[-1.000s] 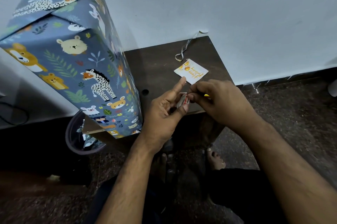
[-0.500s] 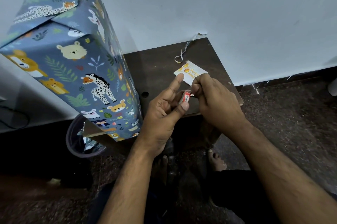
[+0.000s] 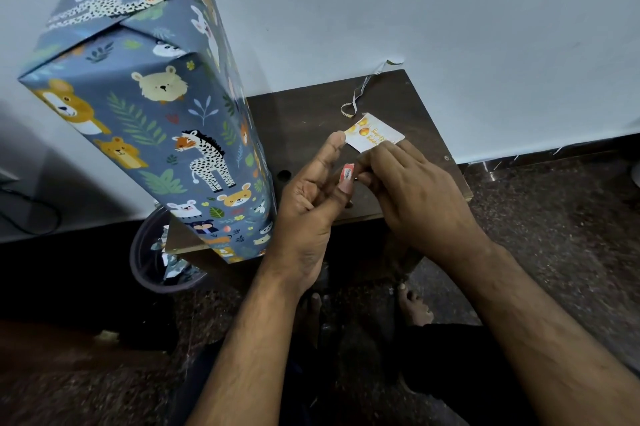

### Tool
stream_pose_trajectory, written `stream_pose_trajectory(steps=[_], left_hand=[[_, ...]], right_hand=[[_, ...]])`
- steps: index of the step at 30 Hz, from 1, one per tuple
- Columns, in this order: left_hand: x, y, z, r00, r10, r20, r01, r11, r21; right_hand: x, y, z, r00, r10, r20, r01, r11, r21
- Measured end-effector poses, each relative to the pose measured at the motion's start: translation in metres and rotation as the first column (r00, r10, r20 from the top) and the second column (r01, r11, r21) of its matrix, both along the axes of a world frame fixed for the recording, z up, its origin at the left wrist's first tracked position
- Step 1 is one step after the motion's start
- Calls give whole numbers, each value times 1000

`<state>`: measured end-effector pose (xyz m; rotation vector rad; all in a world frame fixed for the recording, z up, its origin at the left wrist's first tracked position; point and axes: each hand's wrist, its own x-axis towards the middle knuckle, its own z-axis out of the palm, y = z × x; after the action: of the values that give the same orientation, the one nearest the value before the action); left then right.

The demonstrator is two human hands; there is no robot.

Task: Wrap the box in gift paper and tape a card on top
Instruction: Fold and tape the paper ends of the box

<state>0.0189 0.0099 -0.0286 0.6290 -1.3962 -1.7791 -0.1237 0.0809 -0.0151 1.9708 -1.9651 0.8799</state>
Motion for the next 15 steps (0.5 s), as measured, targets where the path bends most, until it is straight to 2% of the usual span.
stream_pose_trajectory(steps=[2,5,7,11,15], left_hand=[[0,-2,0,1000,21,-13,-21,1000,15],[0,-2,-1,999,42,-17,-41,999,19],[-3,0,-2,998,49,-35,-47,997,54],[-8,3,-1,994,51,-99,-31,980,198],[-8,3,2,986,44,-162,12,945,327]], right_hand=[[0,2,1,998,16,56,-16,1000,3],[-7,2,0,971,-64,232,58,998,36],[-10,1,-2,956,-68,286,49,996,71],[-5,-1,-6,982,5,191,-32,990,140],[-8,-1,-5,987,60,148,-76,992,103]])
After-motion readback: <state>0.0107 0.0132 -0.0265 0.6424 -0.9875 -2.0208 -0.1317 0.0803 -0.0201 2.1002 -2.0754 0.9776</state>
